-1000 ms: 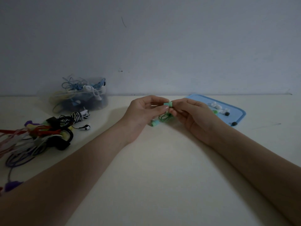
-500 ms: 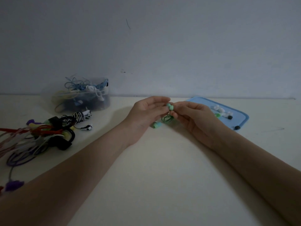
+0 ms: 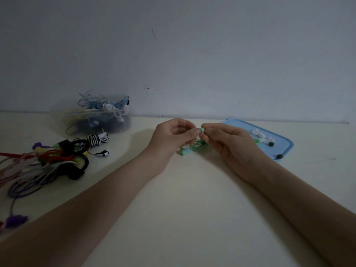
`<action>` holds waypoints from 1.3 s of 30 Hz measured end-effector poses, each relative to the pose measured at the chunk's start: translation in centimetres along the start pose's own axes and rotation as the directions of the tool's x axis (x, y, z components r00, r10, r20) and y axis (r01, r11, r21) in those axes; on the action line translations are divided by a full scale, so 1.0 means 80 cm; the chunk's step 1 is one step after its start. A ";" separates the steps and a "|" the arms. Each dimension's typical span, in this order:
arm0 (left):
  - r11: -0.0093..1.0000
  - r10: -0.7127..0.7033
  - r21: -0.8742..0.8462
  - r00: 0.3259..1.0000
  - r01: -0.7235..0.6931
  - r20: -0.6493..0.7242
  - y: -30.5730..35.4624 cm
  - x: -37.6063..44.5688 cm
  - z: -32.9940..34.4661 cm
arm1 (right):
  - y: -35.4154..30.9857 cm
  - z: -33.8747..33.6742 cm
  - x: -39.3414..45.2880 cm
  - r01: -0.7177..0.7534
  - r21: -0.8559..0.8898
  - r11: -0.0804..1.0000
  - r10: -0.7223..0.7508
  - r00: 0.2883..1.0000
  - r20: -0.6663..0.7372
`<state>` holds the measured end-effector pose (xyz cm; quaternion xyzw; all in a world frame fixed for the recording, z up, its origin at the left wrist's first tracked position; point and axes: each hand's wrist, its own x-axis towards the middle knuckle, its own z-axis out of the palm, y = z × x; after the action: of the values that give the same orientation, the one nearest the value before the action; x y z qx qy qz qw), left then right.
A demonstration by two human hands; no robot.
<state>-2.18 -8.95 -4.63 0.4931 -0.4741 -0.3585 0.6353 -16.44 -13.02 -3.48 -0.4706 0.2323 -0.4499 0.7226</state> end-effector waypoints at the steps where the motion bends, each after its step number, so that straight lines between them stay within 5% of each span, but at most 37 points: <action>1: 1.000 -0.004 -0.010 1.000 0.004 0.005 0.001 -0.002 0.001 | 0.000 0.000 -0.001 -0.006 0.010 1.000 0.006 1.000 0.003; 8: 0.994 -0.060 -0.091 0.997 0.064 0.048 0.004 0.000 0.002 | 0.000 -0.001 0.002 0.013 0.018 1.000 -0.012 1.000 -0.008; 39: 0.998 -0.035 0.054 0.998 0.032 0.050 0.007 -0.005 0.002 | -0.006 -0.002 -0.004 -0.050 0.032 0.998 0.051 0.998 -0.029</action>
<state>-2.50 -8.46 -4.18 0.5083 -0.4911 -0.3689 0.6036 -16.94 -12.88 -3.15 -0.4465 0.2480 -0.4421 0.7373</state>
